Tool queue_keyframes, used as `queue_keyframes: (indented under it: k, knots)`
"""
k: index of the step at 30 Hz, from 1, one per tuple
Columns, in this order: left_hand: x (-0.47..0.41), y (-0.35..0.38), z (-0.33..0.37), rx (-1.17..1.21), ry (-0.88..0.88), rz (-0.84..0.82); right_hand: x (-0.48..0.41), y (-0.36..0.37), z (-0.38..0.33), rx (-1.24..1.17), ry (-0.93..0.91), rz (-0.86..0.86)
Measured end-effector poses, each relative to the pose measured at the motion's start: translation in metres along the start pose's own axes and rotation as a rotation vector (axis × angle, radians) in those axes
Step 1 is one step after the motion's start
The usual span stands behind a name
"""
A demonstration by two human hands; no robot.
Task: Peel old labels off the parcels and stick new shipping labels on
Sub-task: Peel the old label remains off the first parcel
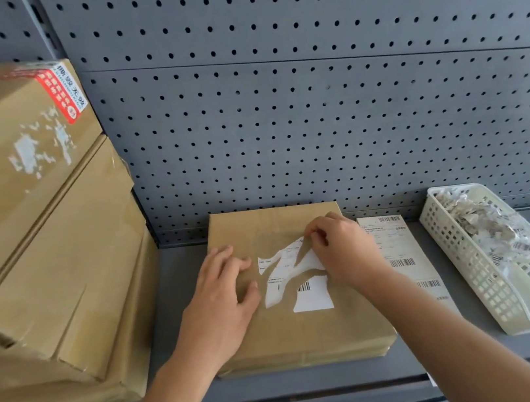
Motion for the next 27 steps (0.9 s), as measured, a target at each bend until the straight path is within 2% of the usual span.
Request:
queue_keyframes:
  k: [13, 19, 24, 27]
  knots:
    - [0.001, 0.0, 0.002, 0.003, -0.012, -0.007, 0.01, 0.014, -0.008, 0.104, 0.058, 0.068]
    - [0.0, 0.001, -0.001, 0.011, -0.021, -0.004, 0.011, 0.013, -0.001, -0.174, 0.134, 0.123]
    - [0.0, 0.002, -0.003, 0.004, -0.03, -0.006, 0.013, 0.02, -0.01, -0.001, 0.095, 0.099]
    - [0.001, 0.002, -0.002, 0.007, -0.028, -0.003, 0.013, 0.018, -0.007, -0.051, 0.086, 0.088]
Point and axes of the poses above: each hand's wrist, its own x-axis away from the middle knuckle, its own y-axis out of the palm, z = x × y, the point moved 5 cm from there along -x, towards the middle knuckle, and after that the axes turned 6 degrees about x, right-handed, at the moved point
